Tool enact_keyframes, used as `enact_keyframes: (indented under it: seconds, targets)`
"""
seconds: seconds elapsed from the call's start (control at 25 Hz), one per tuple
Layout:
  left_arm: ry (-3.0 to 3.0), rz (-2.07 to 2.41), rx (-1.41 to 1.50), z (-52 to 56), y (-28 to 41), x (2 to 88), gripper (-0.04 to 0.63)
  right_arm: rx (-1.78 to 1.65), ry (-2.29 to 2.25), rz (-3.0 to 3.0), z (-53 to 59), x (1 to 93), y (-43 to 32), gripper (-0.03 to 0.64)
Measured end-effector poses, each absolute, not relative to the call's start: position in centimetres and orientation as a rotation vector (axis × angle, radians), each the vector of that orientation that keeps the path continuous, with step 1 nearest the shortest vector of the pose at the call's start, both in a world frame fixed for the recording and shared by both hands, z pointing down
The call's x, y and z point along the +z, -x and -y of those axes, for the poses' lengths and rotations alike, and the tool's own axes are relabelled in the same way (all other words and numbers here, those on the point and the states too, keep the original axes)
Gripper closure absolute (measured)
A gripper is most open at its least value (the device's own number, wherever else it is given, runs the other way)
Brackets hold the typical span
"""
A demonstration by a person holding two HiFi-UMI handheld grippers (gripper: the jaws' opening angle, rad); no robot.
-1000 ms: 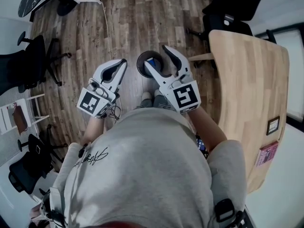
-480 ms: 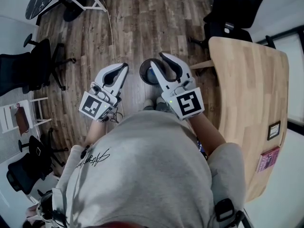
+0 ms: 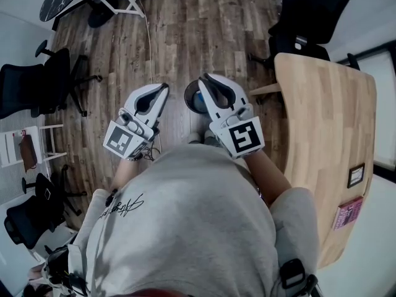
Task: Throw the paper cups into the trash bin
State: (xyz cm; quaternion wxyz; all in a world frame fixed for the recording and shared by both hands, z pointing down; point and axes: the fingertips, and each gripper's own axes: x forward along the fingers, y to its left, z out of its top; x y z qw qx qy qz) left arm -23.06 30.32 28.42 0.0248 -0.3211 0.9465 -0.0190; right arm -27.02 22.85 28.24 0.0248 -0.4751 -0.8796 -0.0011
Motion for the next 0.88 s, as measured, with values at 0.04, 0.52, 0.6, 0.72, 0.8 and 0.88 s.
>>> enact_keyframes:
  seconds: [0.04, 0.52, 0.6, 0.72, 0.8, 0.88]
  targets:
    - [0.992, -2.92, -0.063, -30.4, 22.9, 28.3, 0.592, -0.001, 1.47, 2.721, -22.9, 28.2, 27.0, 0.574]
    - [0.975, -2.919, -0.07, -31.2, 21.5, 28.1, 0.592, 0.021, 1.476, 2.722, -23.5, 27.5, 26.0, 0.601]
    - [0.97, -2.92, -0.083, -31.3, 21.2, 28.1, 0.592, 0.021, 1.471, 2.742, -23.5, 27.3, 26.2, 0.606]
    - [0.97, -2.914, -0.068, -31.4, 20.9, 27.7, 0.592, 0.036, 1.491, 2.75, -23.9, 27.5, 25.9, 0.607]
    - [0.97, -2.907, -0.052, -31.7, 20.6, 27.6, 0.592, 0.06, 1.495, 2.739, -24.1, 27.5, 25.7, 0.607]
    - [0.962, -2.913, -0.058, -32.1, 20.3, 27.9, 0.592, 0.083, 1.501, 2.734, -24.3, 27.3, 25.6, 0.607]
